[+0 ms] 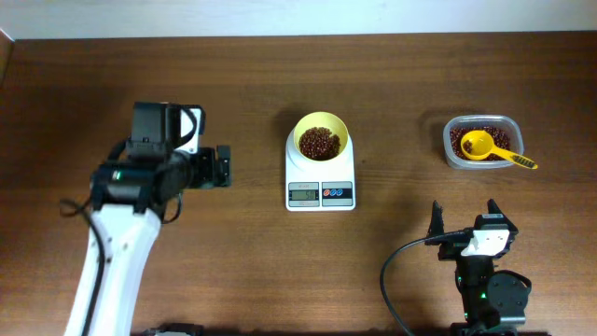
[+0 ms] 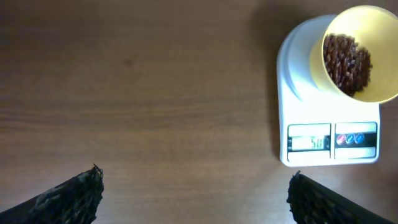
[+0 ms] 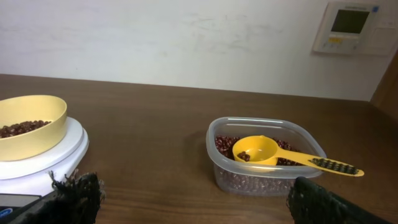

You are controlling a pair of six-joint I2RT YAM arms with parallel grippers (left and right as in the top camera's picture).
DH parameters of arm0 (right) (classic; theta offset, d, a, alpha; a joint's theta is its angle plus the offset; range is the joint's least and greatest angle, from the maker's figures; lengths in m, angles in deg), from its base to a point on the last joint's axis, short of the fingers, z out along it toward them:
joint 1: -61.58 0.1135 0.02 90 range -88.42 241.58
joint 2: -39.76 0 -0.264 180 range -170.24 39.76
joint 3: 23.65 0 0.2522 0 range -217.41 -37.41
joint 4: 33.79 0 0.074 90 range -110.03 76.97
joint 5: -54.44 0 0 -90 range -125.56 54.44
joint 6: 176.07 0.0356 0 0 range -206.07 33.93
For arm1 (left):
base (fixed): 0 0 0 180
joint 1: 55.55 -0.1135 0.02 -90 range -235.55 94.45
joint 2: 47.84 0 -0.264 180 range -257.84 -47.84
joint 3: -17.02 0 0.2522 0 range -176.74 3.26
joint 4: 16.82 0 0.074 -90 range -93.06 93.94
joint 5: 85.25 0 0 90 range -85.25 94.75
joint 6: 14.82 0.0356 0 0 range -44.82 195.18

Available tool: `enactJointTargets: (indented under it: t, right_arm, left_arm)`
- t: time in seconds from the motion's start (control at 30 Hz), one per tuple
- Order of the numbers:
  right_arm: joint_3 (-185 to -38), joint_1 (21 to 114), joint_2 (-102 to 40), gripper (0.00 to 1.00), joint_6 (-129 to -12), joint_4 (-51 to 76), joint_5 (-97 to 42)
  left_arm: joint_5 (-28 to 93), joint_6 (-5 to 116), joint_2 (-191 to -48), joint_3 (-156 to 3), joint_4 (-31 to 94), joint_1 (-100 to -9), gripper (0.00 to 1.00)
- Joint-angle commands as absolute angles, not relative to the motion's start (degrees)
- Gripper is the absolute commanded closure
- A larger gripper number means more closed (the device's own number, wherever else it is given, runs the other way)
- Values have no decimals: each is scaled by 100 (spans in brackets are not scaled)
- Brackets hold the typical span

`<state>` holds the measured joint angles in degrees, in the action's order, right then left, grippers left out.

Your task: Scoop item into bowl and weigh 50g on scale

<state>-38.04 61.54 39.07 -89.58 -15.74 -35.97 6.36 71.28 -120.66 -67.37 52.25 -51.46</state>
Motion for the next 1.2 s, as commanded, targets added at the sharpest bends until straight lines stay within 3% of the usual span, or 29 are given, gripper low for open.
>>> enactJointTargets:
  t: [0.0,0.23,0.5,0.77,1.17]
  right_arm:
    - [-3773,6119,3957,1,-8995,-1530,-3584]
    - [-3773,6119,3957,1,-8993,-1532,-3584]
    - [-3773,6117,3957,1,-8993,-1530,-3584]
    - [-3773,6117,3957,1,-8993,-1532,-3584]
    - [-3773,6119,3957,1,-8995,-1530,-3584]
  left_arm:
    - [387,7158,-11111,-6564,5116,-5161,1]
    - [78,7154,-9709,-5550,4254,-5161,1]
    - [-134,7158,-7836,-1907,-333,-5161,1]
    - [-134,7158,-7113,-5,-2877,-5161,1]
    - [-411,7163,-6558,275,-2906,-5237,1]
